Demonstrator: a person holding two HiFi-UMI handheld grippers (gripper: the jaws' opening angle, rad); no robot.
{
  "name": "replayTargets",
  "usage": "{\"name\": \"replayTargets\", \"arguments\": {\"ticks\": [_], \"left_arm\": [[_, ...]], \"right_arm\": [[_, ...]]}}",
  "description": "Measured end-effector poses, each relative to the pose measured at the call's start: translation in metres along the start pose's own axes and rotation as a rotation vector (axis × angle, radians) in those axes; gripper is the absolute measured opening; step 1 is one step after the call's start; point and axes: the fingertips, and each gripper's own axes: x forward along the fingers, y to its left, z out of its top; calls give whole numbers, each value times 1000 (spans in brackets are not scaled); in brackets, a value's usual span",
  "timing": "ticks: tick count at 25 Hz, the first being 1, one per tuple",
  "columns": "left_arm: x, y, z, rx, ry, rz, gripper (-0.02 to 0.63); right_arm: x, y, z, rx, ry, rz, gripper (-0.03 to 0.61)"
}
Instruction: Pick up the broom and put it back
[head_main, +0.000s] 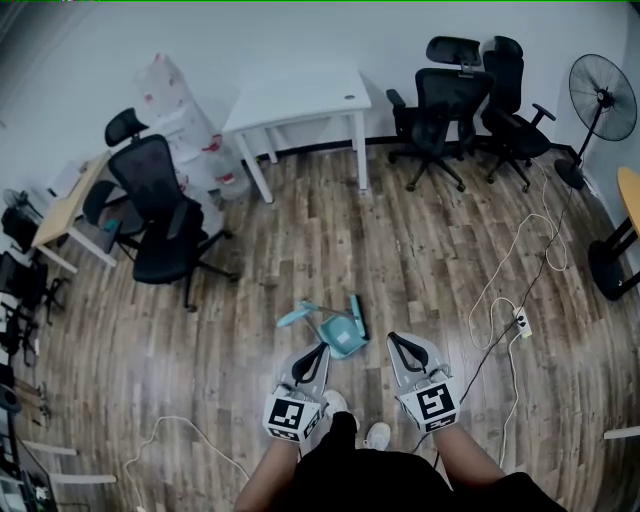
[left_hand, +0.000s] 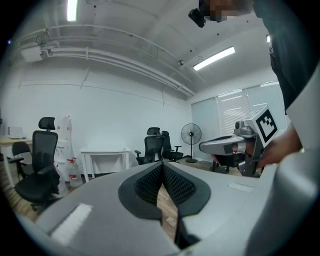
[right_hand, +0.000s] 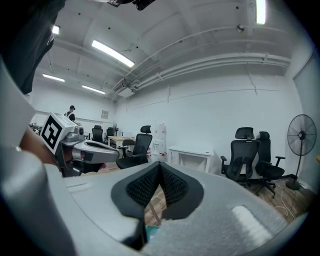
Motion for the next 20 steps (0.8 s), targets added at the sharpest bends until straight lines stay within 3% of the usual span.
{"name": "replayTargets", "arguments": {"ticks": [20], "left_arm": [[25,129,9,-68,-40,67,17]], "right_arm": [[142,23,35,-67,10,109,3]]}}
